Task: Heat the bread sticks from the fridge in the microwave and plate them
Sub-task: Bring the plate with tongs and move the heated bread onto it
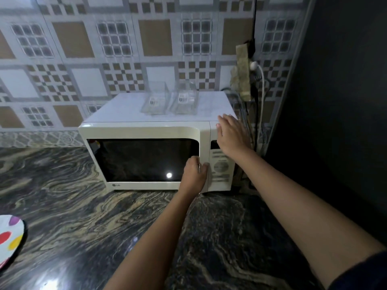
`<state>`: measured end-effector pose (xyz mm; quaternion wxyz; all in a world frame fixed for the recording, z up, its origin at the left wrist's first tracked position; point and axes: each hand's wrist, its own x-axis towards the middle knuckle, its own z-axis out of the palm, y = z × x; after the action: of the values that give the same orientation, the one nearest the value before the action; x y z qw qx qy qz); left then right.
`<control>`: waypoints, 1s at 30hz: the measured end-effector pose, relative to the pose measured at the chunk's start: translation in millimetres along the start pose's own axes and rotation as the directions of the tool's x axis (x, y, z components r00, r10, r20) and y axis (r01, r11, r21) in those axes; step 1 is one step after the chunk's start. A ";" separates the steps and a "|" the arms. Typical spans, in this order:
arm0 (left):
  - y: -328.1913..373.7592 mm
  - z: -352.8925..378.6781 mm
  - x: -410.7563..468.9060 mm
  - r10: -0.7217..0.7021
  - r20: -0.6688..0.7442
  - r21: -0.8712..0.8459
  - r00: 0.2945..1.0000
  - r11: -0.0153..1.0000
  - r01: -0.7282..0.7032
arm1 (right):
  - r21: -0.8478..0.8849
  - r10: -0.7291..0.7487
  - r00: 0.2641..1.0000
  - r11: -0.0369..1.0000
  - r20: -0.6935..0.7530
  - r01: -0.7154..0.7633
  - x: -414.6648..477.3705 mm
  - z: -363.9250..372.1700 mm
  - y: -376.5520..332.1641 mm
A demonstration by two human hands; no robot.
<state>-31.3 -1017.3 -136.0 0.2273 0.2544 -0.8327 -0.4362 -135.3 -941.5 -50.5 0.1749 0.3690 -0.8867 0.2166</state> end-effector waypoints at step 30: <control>13.6 -2.6 5.7 0.025 -0.042 0.055 0.999 0.998 -0.023 | -0.074 -0.061 0.998 0.995 0.030 0.063 -1.4 5.5 10.6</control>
<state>-37.2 -1015.7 -122.3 0.2432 0.2595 -0.8423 -0.4051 -142.8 -936.8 -58.5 0.1830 0.3926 -0.8847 0.1725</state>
